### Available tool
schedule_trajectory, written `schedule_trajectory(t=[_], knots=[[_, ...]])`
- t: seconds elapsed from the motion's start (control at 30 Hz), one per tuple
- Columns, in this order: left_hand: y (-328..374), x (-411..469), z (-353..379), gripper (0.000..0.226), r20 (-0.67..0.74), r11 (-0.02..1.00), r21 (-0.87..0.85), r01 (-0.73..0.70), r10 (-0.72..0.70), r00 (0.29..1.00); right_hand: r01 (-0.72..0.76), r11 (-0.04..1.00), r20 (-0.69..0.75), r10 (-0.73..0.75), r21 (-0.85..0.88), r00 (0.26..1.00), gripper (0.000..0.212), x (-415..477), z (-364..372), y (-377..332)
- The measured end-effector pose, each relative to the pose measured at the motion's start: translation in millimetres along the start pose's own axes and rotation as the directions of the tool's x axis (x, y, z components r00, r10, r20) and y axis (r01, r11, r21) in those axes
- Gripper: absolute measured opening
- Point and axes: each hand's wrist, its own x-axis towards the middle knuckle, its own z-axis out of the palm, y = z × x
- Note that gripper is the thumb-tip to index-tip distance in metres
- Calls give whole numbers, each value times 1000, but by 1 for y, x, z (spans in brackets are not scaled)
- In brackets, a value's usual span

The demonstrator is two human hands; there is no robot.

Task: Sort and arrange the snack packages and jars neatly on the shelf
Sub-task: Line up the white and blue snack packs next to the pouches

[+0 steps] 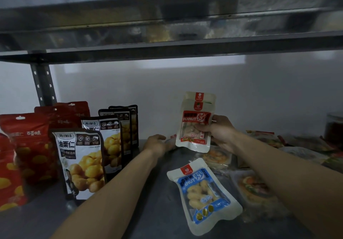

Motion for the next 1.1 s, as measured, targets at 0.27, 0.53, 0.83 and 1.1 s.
schedule_trajectory(t=[0.27, 0.53, 0.83, 1.1], knots=[[-9, 0, 0, 15, 49, 856, 412, -312, 321, 946, -3, 998, -68, 7, 64, 998, 40, 1, -6, 1], [-8, -13, -14, 23, 268, 432, 716, -548, 555, 788, 1, 995, -92, 8, 98, 996, 44, 1, -11, 1], [-11, -30, -27, 19, 230, 311, 800, -513, 632, 740, -16, 996, -109, 25, 89, 994, 40, -1, -2, 5], [-11, -59, -44, 23, 114, 279, 780, -560, 817, 565, -2, 997, -145, 12, 72, 989, 18, 4, 4, 1]])
